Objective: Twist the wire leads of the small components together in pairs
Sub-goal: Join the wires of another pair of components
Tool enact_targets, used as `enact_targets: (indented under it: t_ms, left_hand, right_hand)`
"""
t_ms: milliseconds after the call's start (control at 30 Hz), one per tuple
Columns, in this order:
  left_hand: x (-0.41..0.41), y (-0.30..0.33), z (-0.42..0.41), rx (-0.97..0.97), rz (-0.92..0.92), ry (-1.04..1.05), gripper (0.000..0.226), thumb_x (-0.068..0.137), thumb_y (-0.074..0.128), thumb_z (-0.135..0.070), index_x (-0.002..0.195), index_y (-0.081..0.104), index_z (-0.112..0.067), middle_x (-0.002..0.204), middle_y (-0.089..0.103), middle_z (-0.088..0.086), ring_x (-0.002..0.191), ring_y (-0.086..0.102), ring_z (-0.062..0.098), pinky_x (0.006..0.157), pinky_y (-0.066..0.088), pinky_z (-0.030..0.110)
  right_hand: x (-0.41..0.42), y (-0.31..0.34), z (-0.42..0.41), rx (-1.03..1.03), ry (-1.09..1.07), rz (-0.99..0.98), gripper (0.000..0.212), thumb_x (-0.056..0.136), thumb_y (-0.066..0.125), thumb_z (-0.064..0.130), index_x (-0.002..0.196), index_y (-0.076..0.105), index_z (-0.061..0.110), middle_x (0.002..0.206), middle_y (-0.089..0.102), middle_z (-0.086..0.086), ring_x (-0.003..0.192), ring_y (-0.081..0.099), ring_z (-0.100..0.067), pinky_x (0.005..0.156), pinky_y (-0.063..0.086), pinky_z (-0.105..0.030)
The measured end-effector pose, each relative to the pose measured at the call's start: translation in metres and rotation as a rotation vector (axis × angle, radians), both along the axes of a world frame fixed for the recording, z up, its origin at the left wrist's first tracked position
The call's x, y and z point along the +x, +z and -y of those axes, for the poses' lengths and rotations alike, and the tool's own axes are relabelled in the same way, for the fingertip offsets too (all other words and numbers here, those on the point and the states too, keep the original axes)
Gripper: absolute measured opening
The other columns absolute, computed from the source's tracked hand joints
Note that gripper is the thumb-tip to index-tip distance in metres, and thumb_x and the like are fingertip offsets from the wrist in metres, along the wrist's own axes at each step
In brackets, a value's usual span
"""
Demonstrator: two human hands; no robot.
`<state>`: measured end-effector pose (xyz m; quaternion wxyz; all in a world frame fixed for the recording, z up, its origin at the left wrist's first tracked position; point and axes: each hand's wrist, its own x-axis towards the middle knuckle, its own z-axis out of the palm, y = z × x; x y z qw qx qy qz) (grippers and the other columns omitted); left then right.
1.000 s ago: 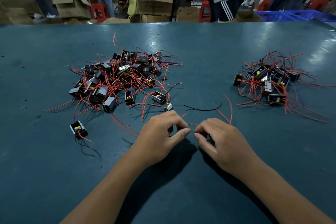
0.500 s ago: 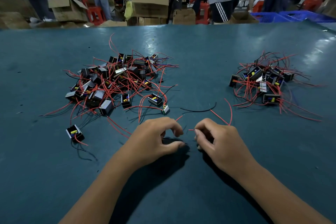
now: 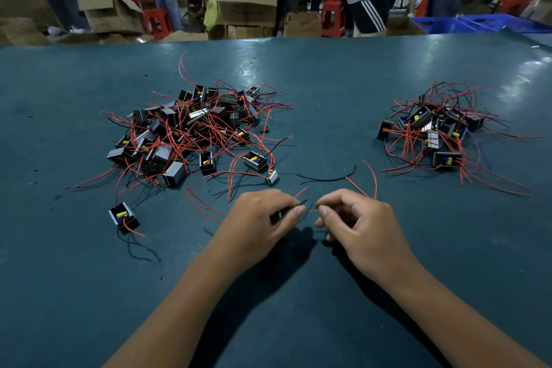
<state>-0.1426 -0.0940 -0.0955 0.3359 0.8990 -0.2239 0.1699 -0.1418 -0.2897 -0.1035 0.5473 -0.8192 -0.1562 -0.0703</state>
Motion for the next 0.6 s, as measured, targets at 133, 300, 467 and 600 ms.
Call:
enact_targets:
  t_ms: [133,300,467,600]
  left_hand:
    - [-0.002,0.000,0.004,-0.017,-0.002,0.002,0.015,0.092,0.063,-0.025,0.092,0.074,-0.014,0.079,0.070,-0.007,0.072,0.061,0.009,0.068,0.047,0.024]
    - [-0.002,0.001,0.006,-0.007,0.018,0.026,0.012,0.091,0.064,-0.022,0.086,0.071,-0.014,0.073,0.063,-0.013,0.067,0.055,0.007,0.064,0.043,0.024]
    - [-0.003,0.000,0.009,-0.004,0.044,0.043,0.007,0.090,0.067,-0.016,0.085,0.071,-0.012,0.071,0.065,-0.009,0.064,0.054,0.007,0.061,0.042,0.022]
    - [-0.003,-0.001,0.012,-0.024,0.060,0.053,0.008,0.089,0.068,-0.016,0.084,0.071,-0.011,0.069,0.065,-0.008,0.061,0.053,0.008,0.059,0.039,0.021]
  right_hand:
    - [0.000,0.000,-0.003,0.066,-0.011,-0.040,0.013,0.091,0.066,0.010,0.087,0.069,0.022,0.071,0.073,0.006,0.053,0.066,-0.008,0.054,0.052,-0.020]
    - [-0.001,0.000,-0.004,0.109,-0.016,-0.053,0.013,0.091,0.066,0.008,0.087,0.070,0.019,0.071,0.073,0.004,0.054,0.065,-0.006,0.053,0.048,-0.015]
    - [-0.002,0.002,-0.006,0.136,-0.011,-0.040,0.011,0.089,0.069,0.009,0.085,0.070,0.019,0.071,0.073,0.004,0.062,0.066,-0.008,0.060,0.051,-0.021]
    - [-0.001,0.001,-0.007,0.168,-0.031,-0.015,0.012,0.086,0.072,0.010,0.083,0.070,0.021,0.075,0.073,0.004,0.071,0.069,-0.016,0.067,0.053,-0.024]
